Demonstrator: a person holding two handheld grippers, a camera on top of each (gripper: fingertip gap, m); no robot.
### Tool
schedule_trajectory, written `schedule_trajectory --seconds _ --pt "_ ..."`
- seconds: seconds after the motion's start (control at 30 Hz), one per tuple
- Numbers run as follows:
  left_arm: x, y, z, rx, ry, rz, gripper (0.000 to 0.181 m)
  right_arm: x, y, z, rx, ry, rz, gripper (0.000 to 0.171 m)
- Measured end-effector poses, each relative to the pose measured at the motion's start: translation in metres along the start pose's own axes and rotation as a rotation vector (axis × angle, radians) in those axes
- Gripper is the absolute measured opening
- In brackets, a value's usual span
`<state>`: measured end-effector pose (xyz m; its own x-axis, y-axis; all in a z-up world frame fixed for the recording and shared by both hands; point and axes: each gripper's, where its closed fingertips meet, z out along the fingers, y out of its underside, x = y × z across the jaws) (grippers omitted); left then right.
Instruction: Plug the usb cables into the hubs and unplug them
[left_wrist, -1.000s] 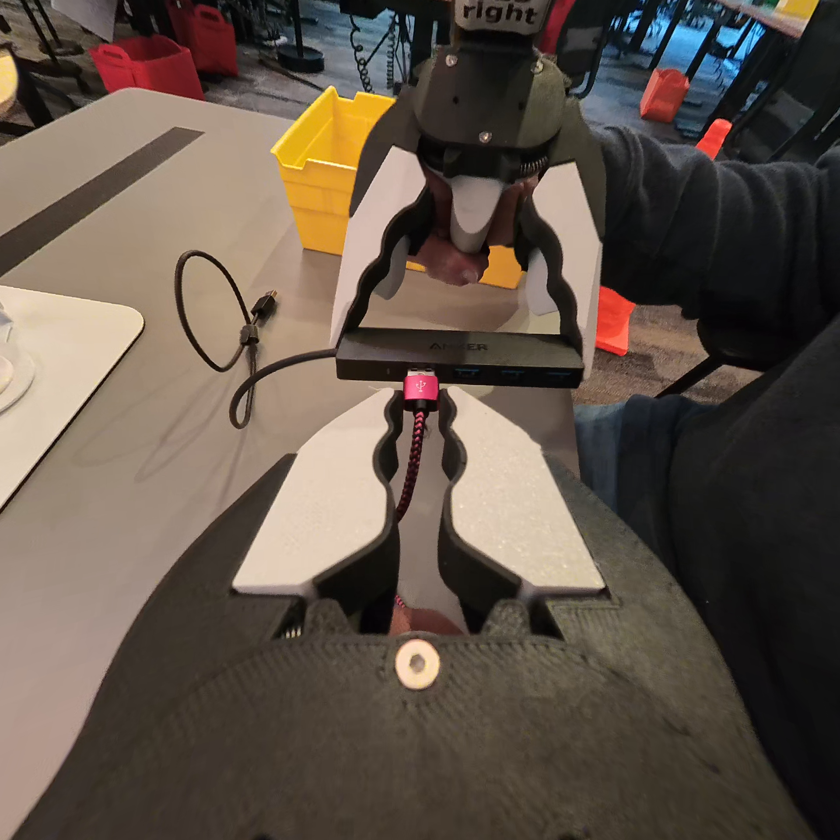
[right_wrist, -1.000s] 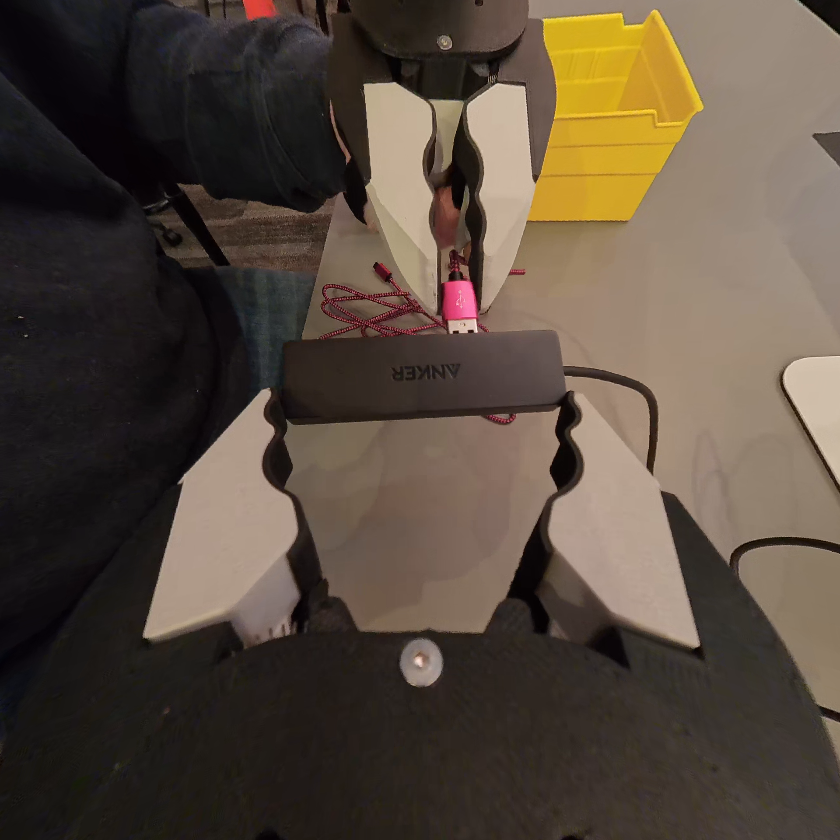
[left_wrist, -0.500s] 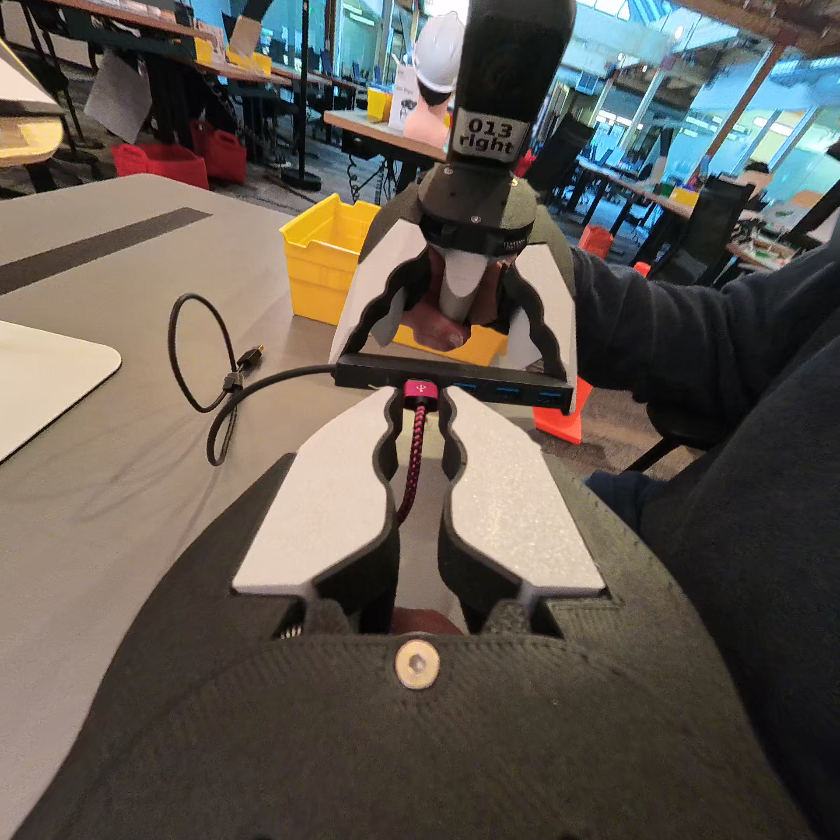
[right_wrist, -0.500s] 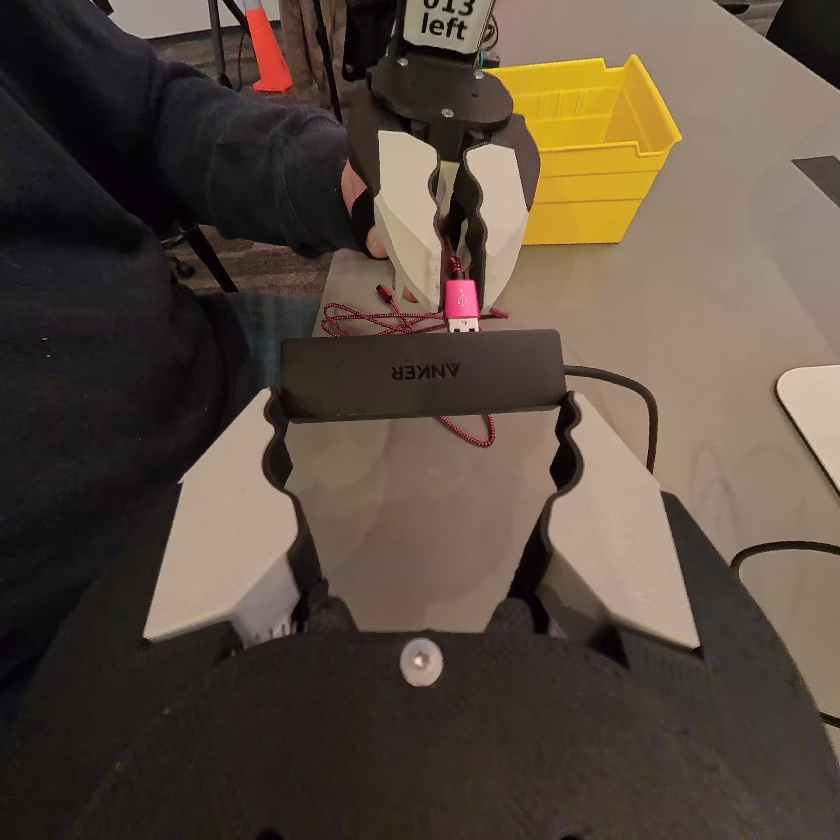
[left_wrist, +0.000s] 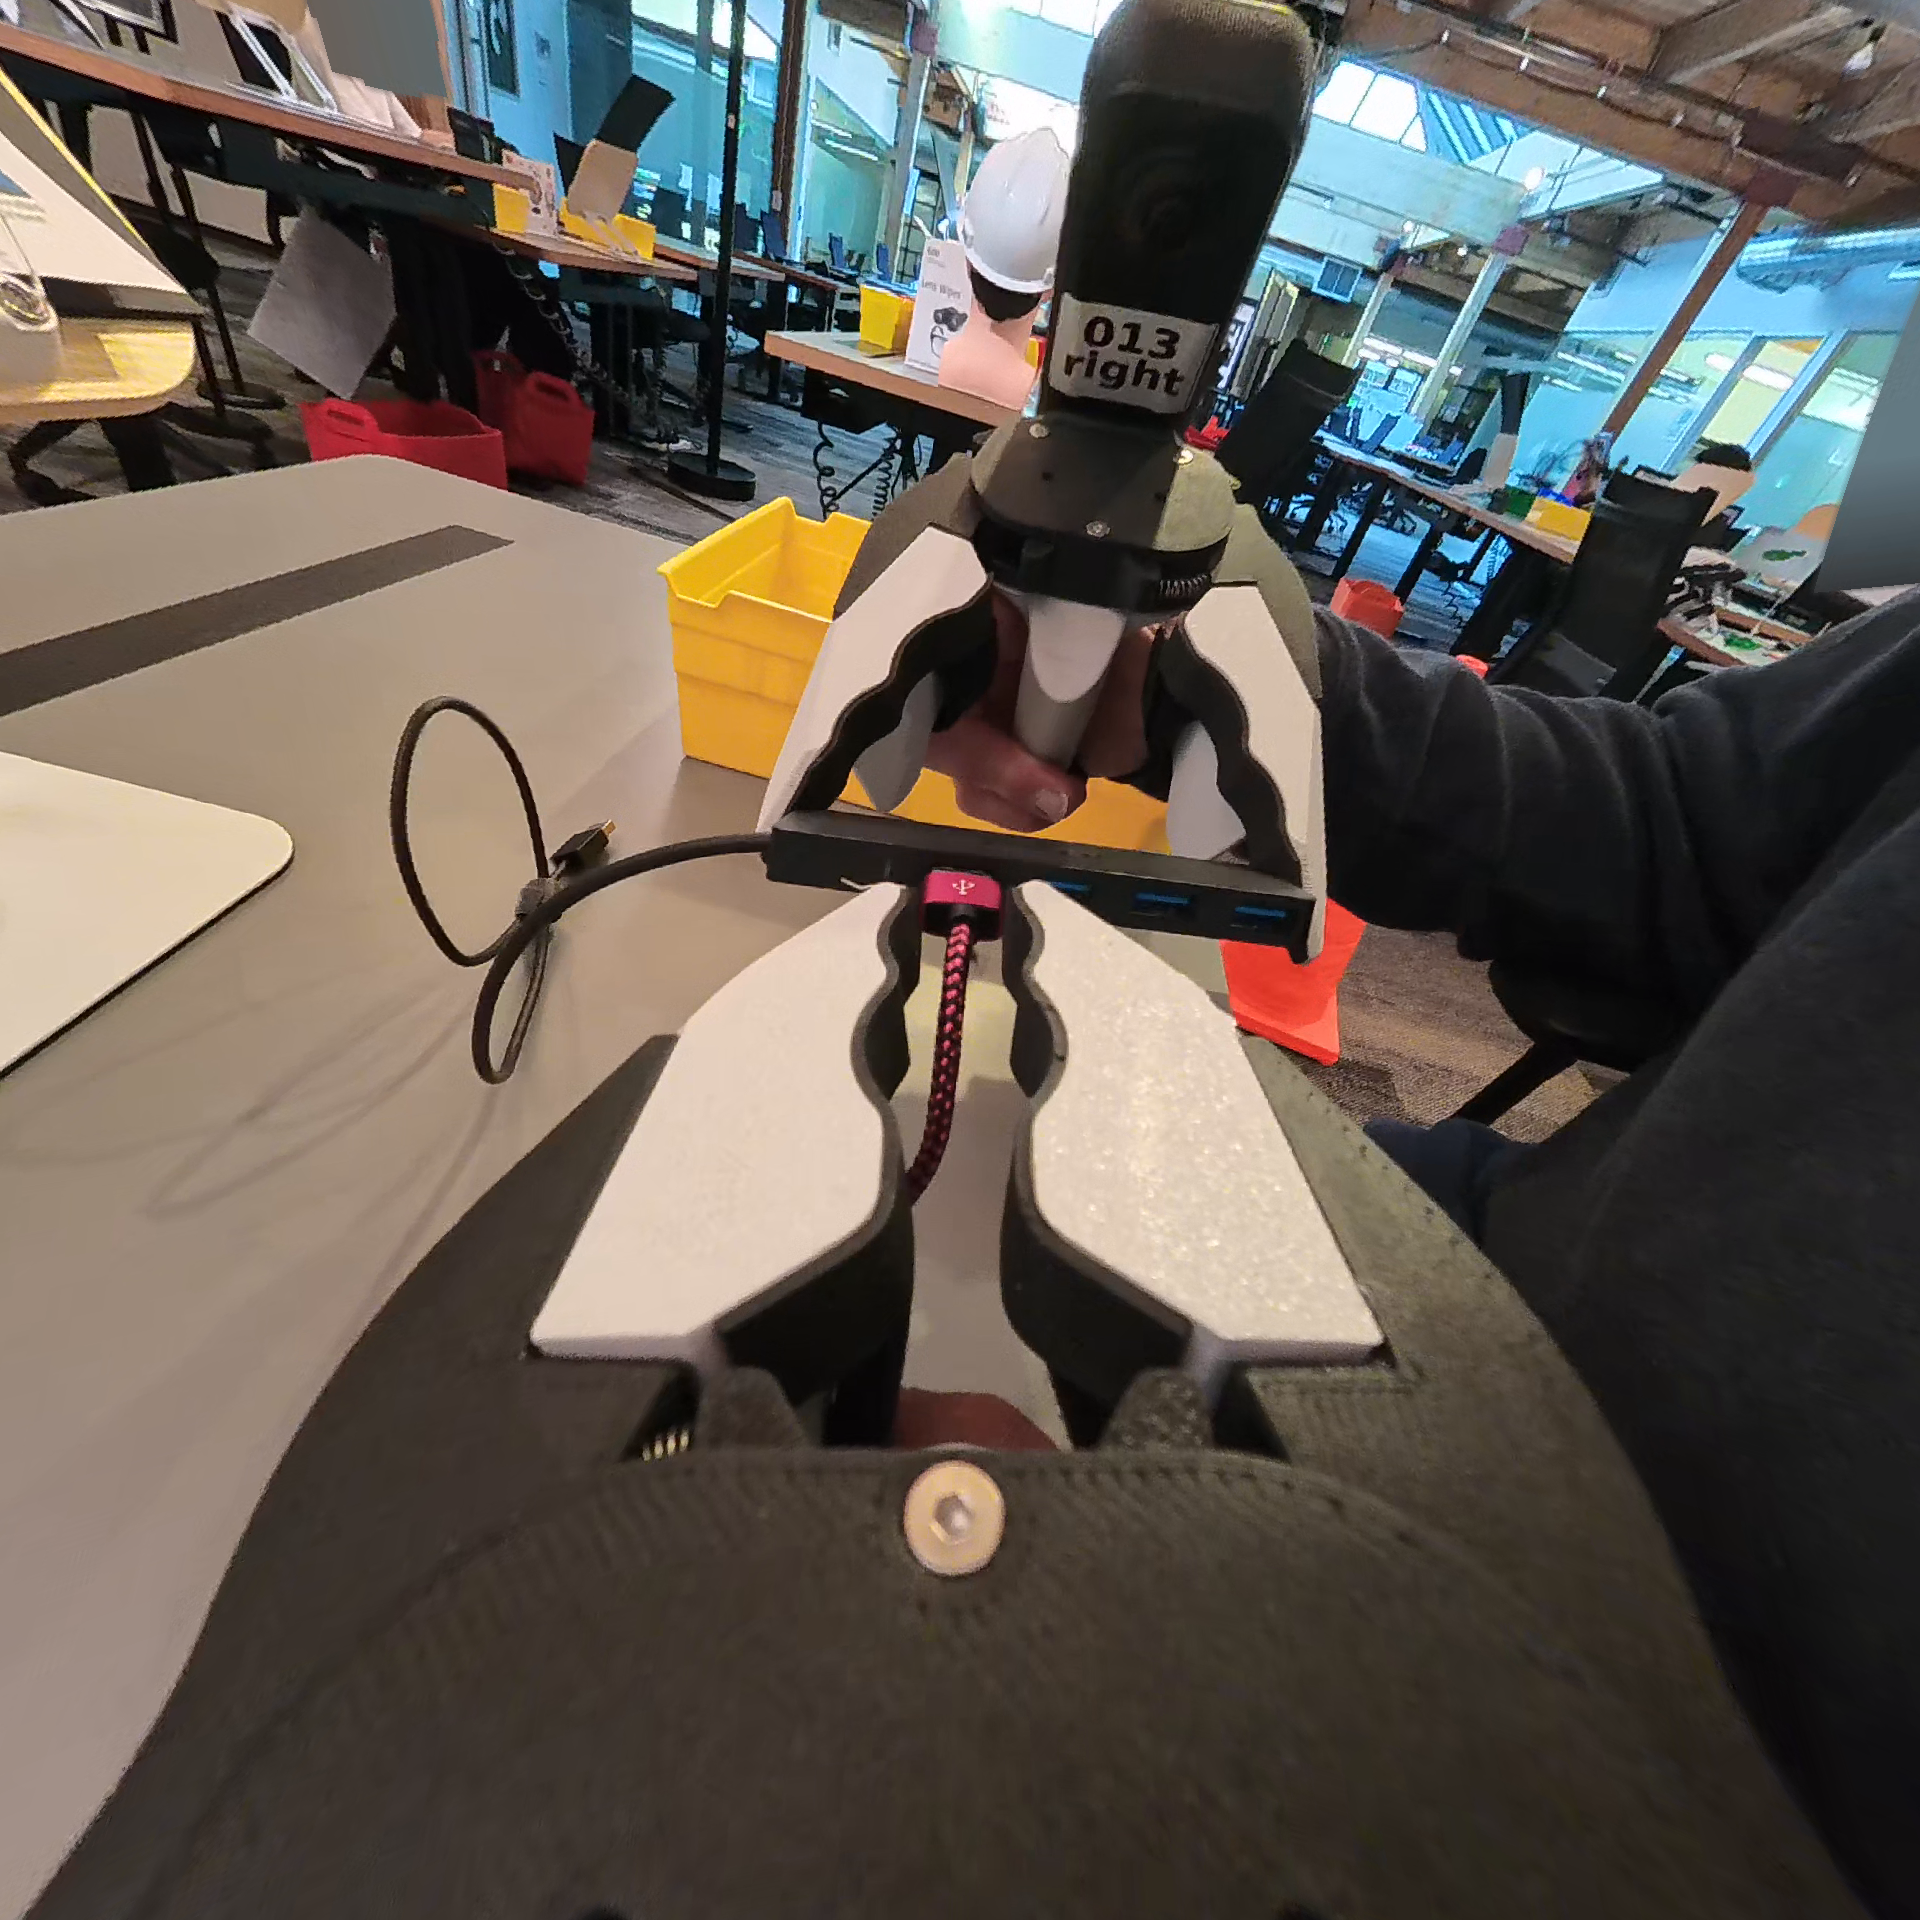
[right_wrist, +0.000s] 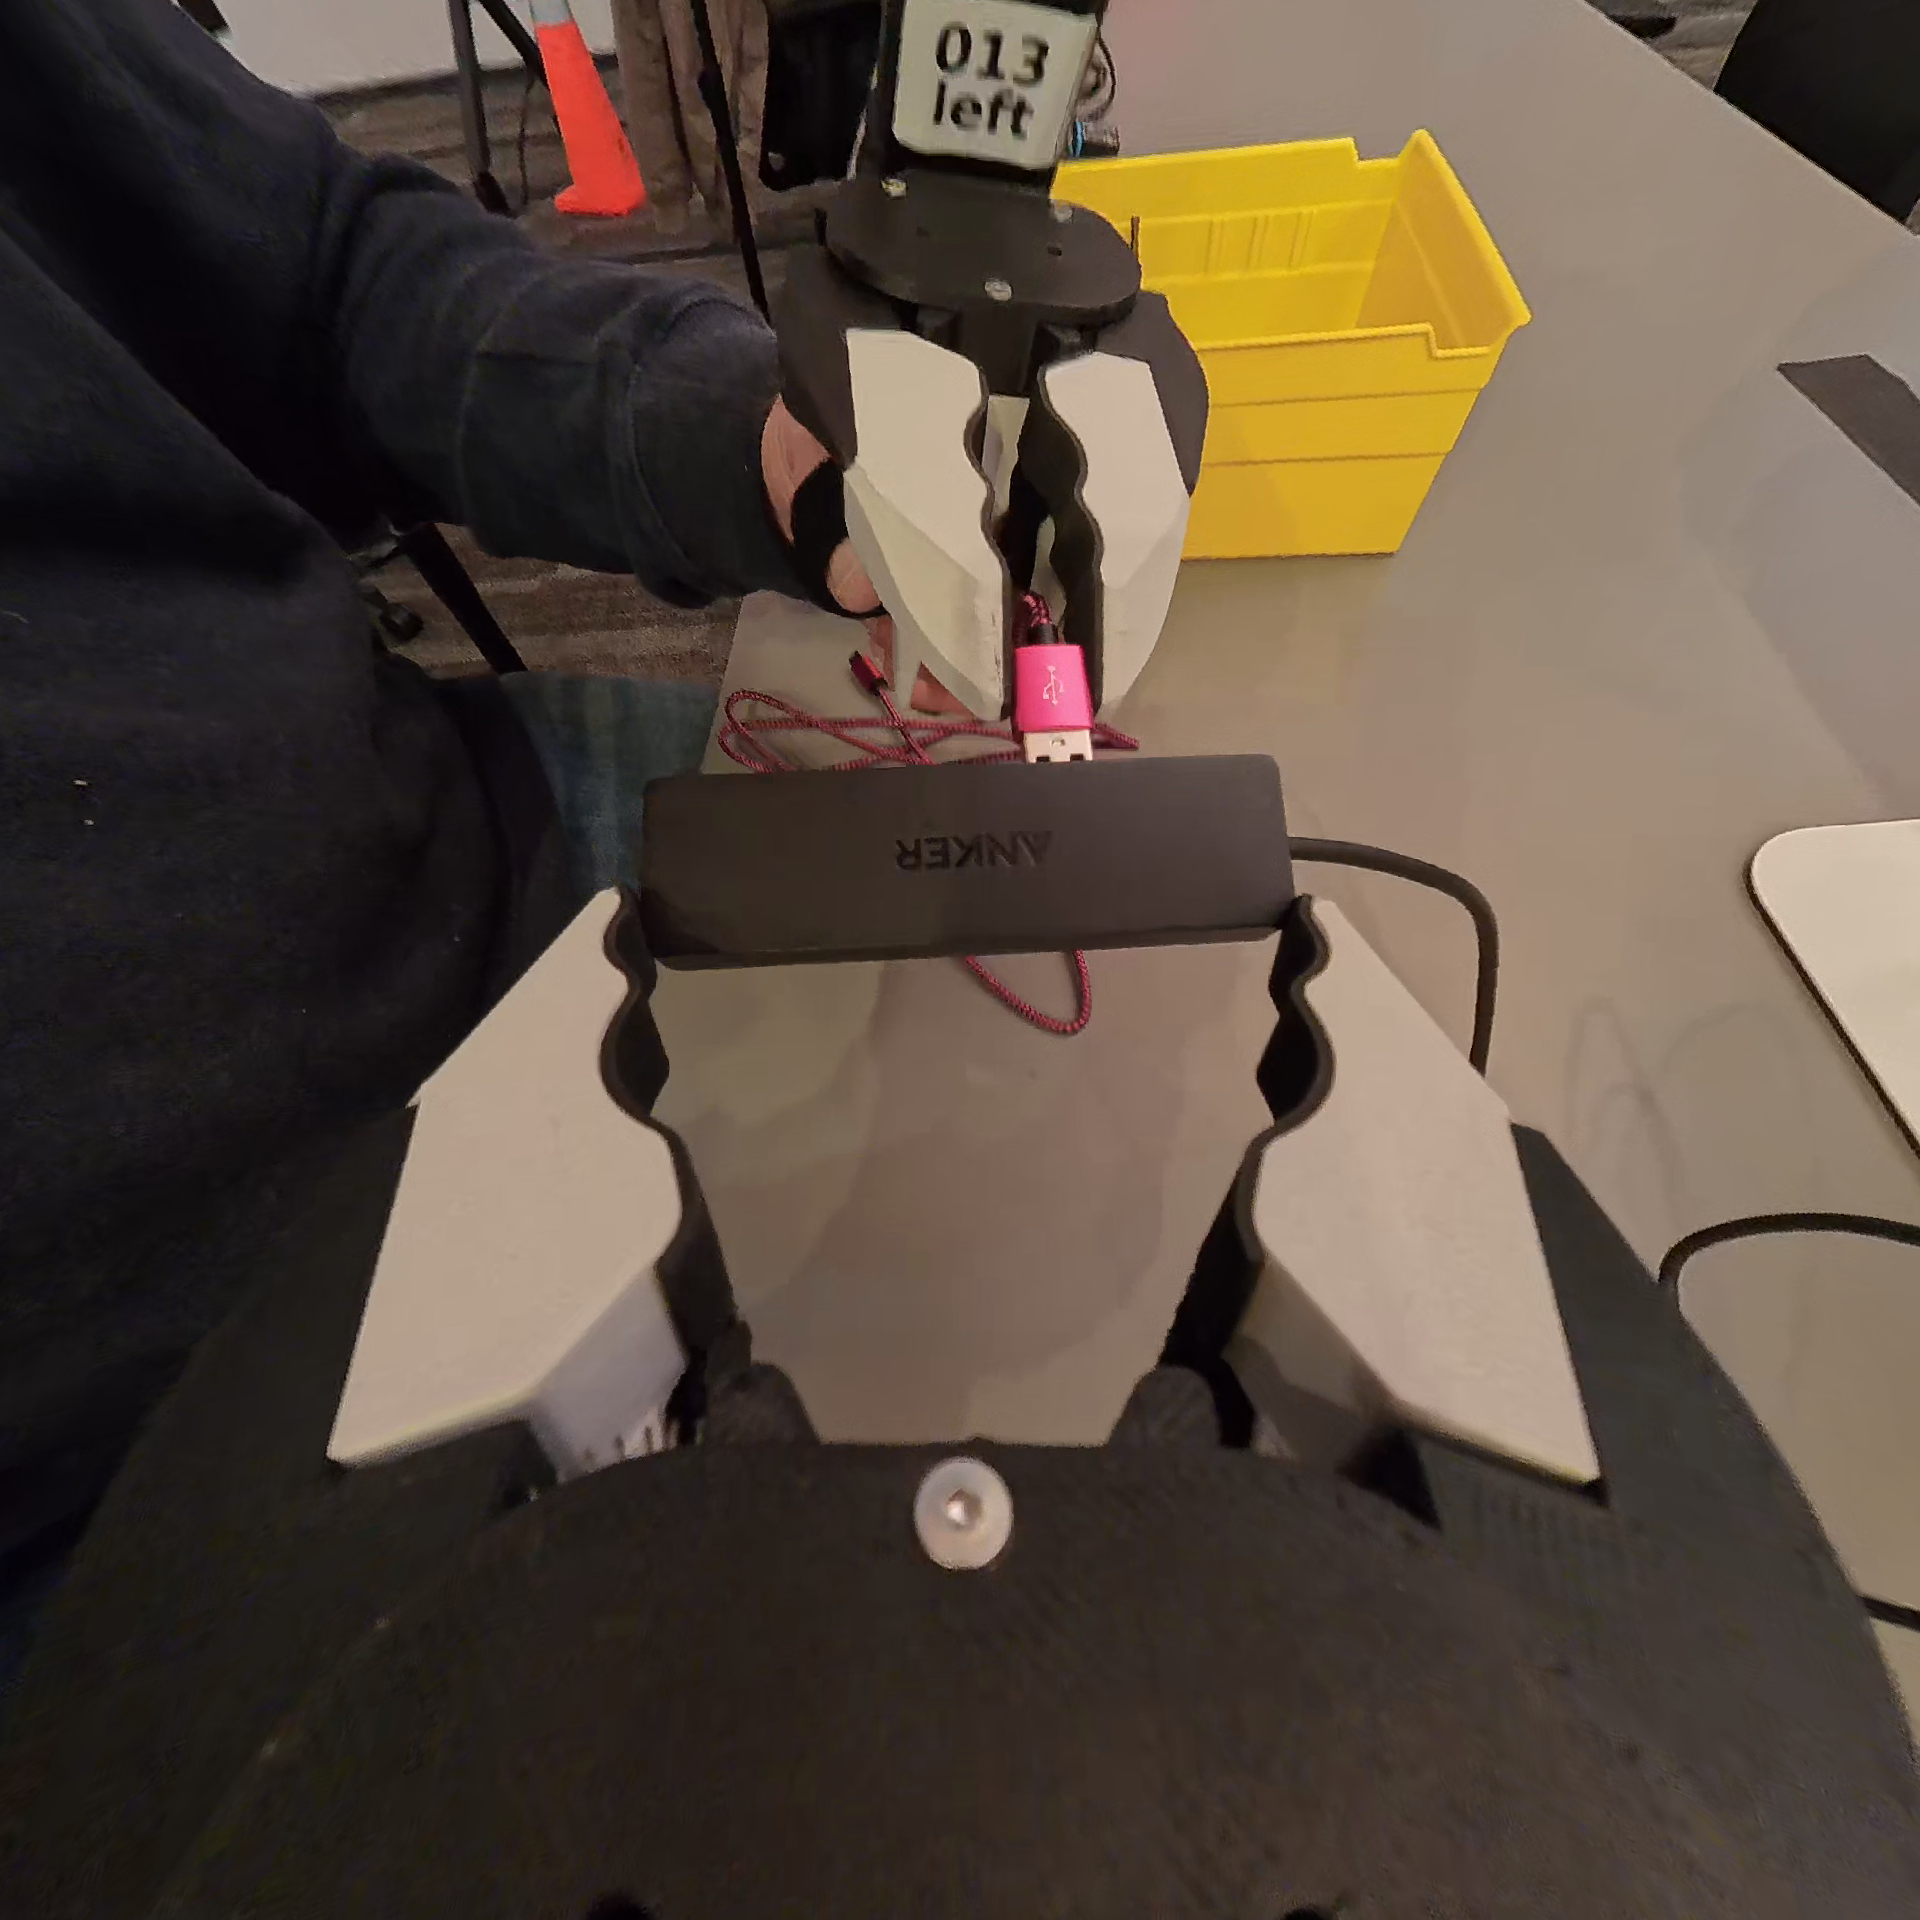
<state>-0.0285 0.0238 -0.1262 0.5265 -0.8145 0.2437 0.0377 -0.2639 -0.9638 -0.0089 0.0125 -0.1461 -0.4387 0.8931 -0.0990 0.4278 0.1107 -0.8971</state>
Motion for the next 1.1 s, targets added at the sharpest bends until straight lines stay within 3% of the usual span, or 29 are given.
schedule_trajectory --seconds 0.53,0.87,1.0,1.1 --pt "-0.005 0.001 0.000 -0.025 -0.052 0.053 0.015 0.005 -0.003 0.006 -0.034 0.049 -0.022 0.117" --pt "-0.017 -0.041 -0.031 0.077 -0.162 0.124 0.024 0.027 -0.020 -0.021 0.002 0.183 -0.014 0.117" --pt "-0.029 -0.044 -0.043 0.044 -0.226 0.143 0.026 0.030 -0.027 -0.033 0.025 0.218 -0.014 0.117" --pt "-0.040 -0.031 -0.046 -0.032 -0.261 0.133 0.029 0.032 -0.013 -0.032 -0.063 0.244 -0.014 0.117"
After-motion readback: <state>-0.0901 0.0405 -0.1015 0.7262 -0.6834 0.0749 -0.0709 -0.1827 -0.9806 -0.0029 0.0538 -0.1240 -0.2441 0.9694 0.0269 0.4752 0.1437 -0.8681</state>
